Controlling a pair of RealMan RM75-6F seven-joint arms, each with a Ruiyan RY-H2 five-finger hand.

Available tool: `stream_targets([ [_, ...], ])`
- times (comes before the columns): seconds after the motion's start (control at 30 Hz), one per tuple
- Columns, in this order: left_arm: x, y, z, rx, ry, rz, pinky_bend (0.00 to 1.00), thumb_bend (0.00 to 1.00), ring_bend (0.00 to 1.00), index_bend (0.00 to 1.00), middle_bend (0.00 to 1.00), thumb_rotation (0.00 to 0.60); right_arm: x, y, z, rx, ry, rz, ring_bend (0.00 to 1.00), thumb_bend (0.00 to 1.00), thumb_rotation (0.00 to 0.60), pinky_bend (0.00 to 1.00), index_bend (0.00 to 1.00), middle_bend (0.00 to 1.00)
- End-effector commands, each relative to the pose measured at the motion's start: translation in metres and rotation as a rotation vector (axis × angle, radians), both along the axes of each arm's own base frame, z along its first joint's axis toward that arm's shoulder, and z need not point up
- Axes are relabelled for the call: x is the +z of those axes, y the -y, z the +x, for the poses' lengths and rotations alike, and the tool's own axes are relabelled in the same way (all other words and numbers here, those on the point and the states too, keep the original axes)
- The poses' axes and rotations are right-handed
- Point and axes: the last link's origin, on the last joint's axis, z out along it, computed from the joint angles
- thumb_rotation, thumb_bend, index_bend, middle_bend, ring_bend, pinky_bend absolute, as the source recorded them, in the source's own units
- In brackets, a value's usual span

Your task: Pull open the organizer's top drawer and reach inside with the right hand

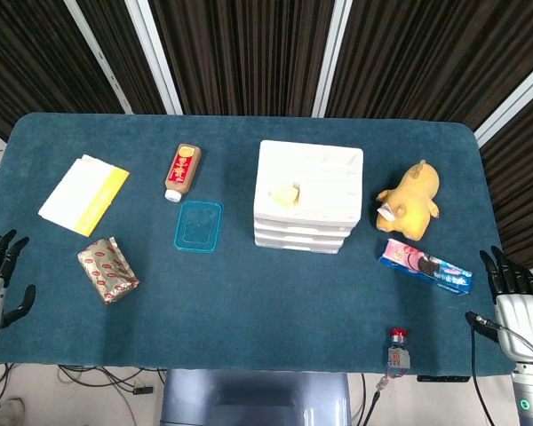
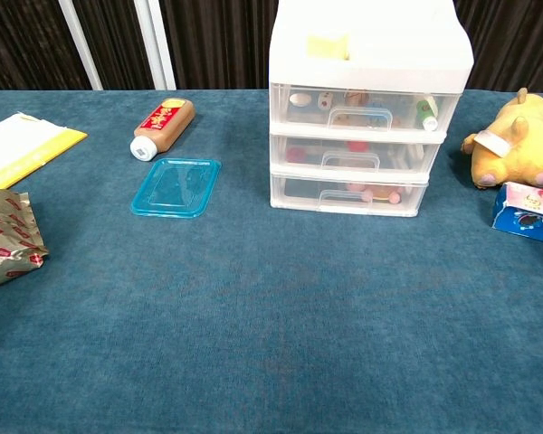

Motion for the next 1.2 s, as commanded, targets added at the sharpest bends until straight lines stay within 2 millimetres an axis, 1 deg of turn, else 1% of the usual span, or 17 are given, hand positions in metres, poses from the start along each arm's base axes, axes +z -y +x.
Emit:
stream_targets([
  [0.03,0.0,0.0,0.0,0.0,0.002,0.002,0.0,0.42,0.0,0.09,0.03,0.6,-0.002,0.0,0.002,0.004,0.018,0.016,0.14,0.17,0.6,0.18,0.05,0.05],
  [0.17,0.002,-0.001,0.001,0.0,0.006,0.012,0.0,0.42,0.0,0.09,0.03,0.6,-0.01,0.0,0.007,0.01,0.081,0.068,0.15,0.17,0.6,0.18,0.04,0.05],
  [0.3,0.003,-0.002,-0.002,0.012,0.005,0.012,0.0,0.42,0.0,0.09,0.03,0.6,-0.023,0.003,0.022,0.047,0.222,0.183,0.16,0.17,0.6,0.18,0.03,0.05],
  [0.4,0.002,-0.002,-0.002,0.011,0.004,0.008,0.0,0.42,0.0,0.09,0.03,0.6,-0.034,0.01,0.035,0.068,0.374,0.303,0.18,0.17,0.6,0.18,0.03,0.06],
  [0.47,0.002,-0.002,-0.002,0.01,0.004,0.007,0.0,0.42,0.0,0.09,0.03,0.6,-0.04,0.015,0.041,0.079,0.444,0.358,0.19,0.17,0.6,0.18,0.03,0.06],
  [0.57,0.001,-0.002,-0.002,0.013,0.004,0.005,0.0,0.42,0.0,0.09,0.03,0.6,-0.05,0.025,0.048,0.073,0.535,0.441,0.23,0.17,0.6,0.18,0.03,0.09],
  [0.63,0.001,-0.002,-0.003,0.015,0.005,0.006,0.0,0.42,0.0,0.09,0.03,0.6,-0.058,0.032,0.053,0.062,0.598,0.493,0.29,0.17,0.6,0.18,0.03,0.14],
  [0.67,0.001,-0.002,-0.003,0.015,0.005,0.006,0.0,0.42,0.0,0.09,0.03,0.6,-0.062,0.034,0.056,0.058,0.628,0.513,0.31,0.18,0.6,0.2,0.03,0.16],
  [0.77,0.001,-0.002,-0.003,0.018,0.003,0.005,0.0,0.42,0.0,0.09,0.03,0.6,-0.074,0.043,0.066,0.042,0.745,0.579,0.39,0.2,0.6,0.31,0.03,0.24],
  [0.83,0.001,-0.002,-0.004,0.019,0.003,0.004,0.0,0.42,0.0,0.09,0.03,0.6,-0.082,0.049,0.073,0.033,0.822,0.62,0.44,0.23,0.6,0.39,0.03,0.33],
  [0.9,0.001,-0.003,-0.004,0.02,0.003,0.006,0.0,0.42,0.0,0.09,0.03,0.6,-0.089,0.057,0.079,0.026,0.888,0.65,0.49,0.25,0.6,0.47,0.03,0.39],
  [1.07,0.001,-0.003,-0.005,0.024,0.002,0.006,0.0,0.42,0.0,0.09,0.03,0.6,-0.104,0.074,0.09,0.025,0.987,0.689,0.63,0.28,0.6,0.63,0.03,0.56],
  [1.13,0.001,-0.003,-0.006,0.026,0.001,0.005,0.0,0.42,0.0,0.09,0.03,0.6,-0.108,0.079,0.093,0.024,1.007,0.696,0.71,0.3,0.6,0.72,0.03,0.64],
  [1.2,0.001,-0.003,-0.006,0.028,0.001,0.005,0.0,0.42,0.0,0.09,0.03,0.6,-0.115,0.085,0.098,0.016,1.026,0.709,0.76,0.33,0.6,0.79,0.02,0.7],
])
